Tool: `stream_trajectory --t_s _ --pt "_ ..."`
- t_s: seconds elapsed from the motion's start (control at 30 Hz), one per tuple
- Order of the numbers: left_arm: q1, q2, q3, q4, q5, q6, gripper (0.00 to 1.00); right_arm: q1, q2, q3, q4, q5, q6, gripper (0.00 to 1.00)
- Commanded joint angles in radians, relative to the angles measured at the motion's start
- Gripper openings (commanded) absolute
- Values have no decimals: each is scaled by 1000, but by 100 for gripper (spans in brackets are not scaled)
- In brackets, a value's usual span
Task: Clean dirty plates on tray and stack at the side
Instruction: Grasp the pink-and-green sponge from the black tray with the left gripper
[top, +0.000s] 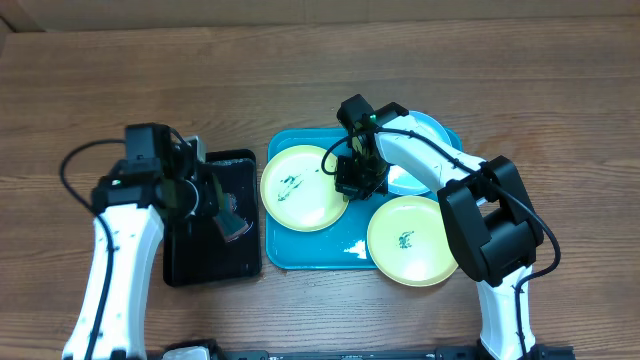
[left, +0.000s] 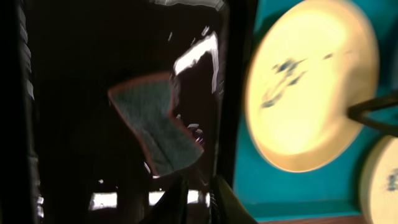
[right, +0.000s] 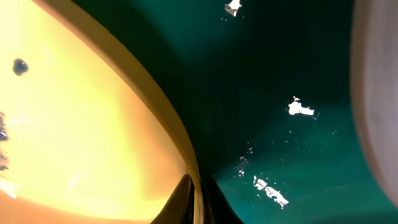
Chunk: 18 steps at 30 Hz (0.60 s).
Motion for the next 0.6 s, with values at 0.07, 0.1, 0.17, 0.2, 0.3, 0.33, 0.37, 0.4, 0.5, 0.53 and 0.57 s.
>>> stream_trajectory --t_s 0.07,0.1,0.17,0.2,0.3,0.33,0.37,0.4,0.5,0.53,0.57 --pt "4 101 -83 56 23 -80 15 7 54 -16 -10 110 1 5" --pt "4 117 -90 70 48 -80 15 7 54 -16 -7 117 1 5" --pt "4 142 -95 89 89 -79 15 7 54 -15 1 132 1 5" --pt "4 153 -95 94 93 -80 17 7 54 -16 4 137 1 5" --pt "4 179 -95 98 92 -80 34 7 54 -16 14 140 0 5" --pt "4 187 -95 98 93 -89 36 7 54 -15 18 140 -5 5" --pt "4 195 -95 99 89 -106 39 7 54 -16 21 140 -7 5" --pt "4 202 -95 102 89 -120 39 7 54 -16 26 141 -7 5" --pt "4 226 -95 125 83 -160 30 7 54 -15 40 140 -7 5" --pt "4 230 -95 128 71 -177 30 7 54 -16 45 140 -7 5" --pt "4 235 -95 127 35 -214 31 7 54 -16 47 139 -7 5"
